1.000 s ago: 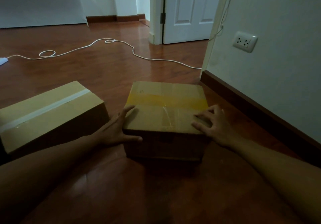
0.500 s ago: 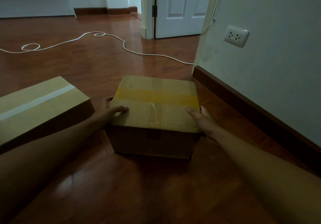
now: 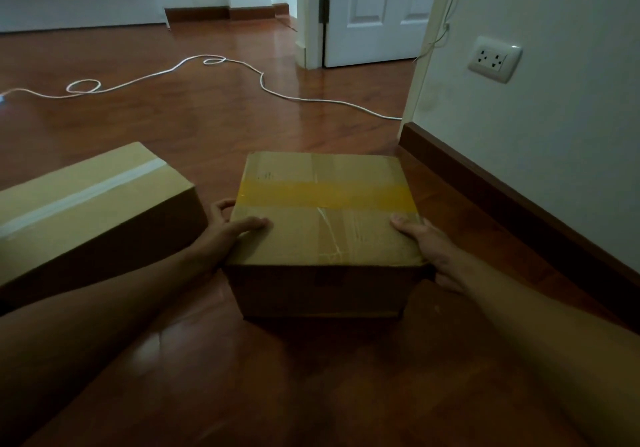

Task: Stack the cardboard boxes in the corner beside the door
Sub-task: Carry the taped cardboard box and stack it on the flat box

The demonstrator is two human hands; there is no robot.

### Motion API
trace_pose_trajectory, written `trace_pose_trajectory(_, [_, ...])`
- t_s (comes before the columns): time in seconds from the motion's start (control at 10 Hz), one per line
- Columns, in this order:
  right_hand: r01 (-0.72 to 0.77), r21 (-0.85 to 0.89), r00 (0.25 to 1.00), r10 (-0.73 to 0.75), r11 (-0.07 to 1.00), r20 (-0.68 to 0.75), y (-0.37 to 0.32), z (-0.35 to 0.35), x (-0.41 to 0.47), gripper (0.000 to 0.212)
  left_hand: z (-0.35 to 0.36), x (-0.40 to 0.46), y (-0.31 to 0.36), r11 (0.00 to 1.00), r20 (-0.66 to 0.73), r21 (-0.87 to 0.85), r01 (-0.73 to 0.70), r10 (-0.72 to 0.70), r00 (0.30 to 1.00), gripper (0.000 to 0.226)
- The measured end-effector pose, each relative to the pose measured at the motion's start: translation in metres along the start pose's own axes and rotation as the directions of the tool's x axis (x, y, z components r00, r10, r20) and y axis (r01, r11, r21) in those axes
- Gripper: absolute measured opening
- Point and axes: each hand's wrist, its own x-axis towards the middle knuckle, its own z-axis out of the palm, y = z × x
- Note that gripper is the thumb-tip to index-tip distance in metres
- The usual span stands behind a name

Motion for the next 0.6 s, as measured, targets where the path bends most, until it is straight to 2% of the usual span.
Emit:
trace_pose_trajectory(0.1, [-0.007,-0.013,1.000,0.007,1.000,-0.010,0.011,-0.011,-0.016,0.063,0.004,0.001,-0.004,1.000,0.054,-0.011,-0.028,0.029,0.998,0.123])
trace_pose_trajectory(0.2, [-0.015,0.015,0.999,0.015,1.000,-0.051,0.020,-0.021,-0.034,0.078,0.016,0.005,-0.007,0.998,0.194,-0.022,-0.064,0.067,0.979,0.109])
trace_pose_trajectory(0.3, [-0.018,-0.001,0.997,0.018,1.000,-0.076,0.029,-0.035,-0.049,0.085,0.024,0.019,-0.017,0.999,0.256,-0.010,-0.031,0.033,0.966,0.079])
trace_pose_trajectory(0.4, [-0.015,-0.038,0.997,0.012,0.999,-0.078,0.038,-0.048,-0.058,0.098,0.027,0.046,-0.026,0.998,0.292,0.047,0.034,-0.046,0.955,0.060])
trace_pose_trajectory(0.5, [0.011,0.013,0.994,-0.009,1.000,-0.110,0.045,-0.056,-0.064,0.101,0.044,0.061,-0.023,0.998,0.360,0.056,0.043,-0.060,0.931,0.053])
trace_pose_trajectory(0.6, [0.022,0.059,0.989,-0.014,0.998,-0.145,0.050,-0.061,-0.066,0.094,0.055,0.060,-0.027,0.998,0.384,0.053,0.038,-0.056,0.922,0.052])
